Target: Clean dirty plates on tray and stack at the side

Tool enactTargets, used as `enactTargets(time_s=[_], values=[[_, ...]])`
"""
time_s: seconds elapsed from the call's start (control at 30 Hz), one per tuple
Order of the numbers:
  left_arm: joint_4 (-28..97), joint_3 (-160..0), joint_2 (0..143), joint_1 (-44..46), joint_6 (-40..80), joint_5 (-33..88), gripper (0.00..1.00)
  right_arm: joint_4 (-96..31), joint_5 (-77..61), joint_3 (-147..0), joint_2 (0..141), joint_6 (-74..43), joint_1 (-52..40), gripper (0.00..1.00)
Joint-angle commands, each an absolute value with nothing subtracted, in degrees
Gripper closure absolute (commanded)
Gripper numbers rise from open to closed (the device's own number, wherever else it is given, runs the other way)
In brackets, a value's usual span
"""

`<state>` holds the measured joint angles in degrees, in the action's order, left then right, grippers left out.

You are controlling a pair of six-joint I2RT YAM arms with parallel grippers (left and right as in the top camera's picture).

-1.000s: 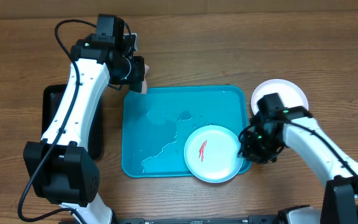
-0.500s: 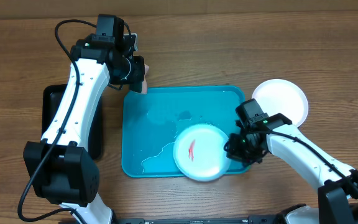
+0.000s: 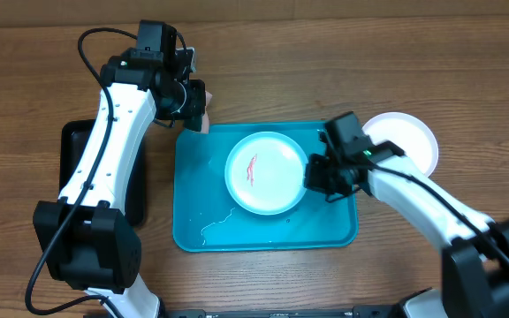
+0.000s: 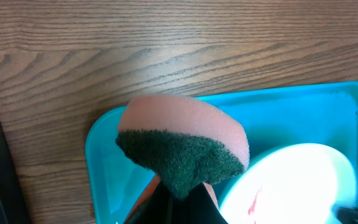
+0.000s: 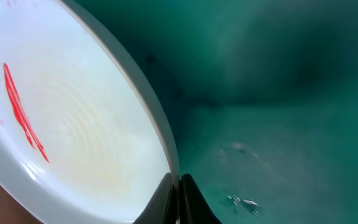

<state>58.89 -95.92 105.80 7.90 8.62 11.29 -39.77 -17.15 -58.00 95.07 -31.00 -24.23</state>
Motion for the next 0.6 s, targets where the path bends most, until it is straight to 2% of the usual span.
enactTargets(time_s=[0.0,0.33,0.57], values=[[58.96,-95.61,105.75,8.69,8.84,10.96,0.96,-42.24,-16.53,-62.43,100.60,-30.00,-26.68,0.96],[61.67,-93.25,105.75,12.01,8.84,11.00,0.96,-42.22,-16.82,-66.46,106.59,-31.81,-27.62,0.96],[54.85,-80.68,105.75,17.85,9.58,11.55,0.96,-40.29,-16.80,-66.41,106.65,-32.88,-27.64,0.96]])
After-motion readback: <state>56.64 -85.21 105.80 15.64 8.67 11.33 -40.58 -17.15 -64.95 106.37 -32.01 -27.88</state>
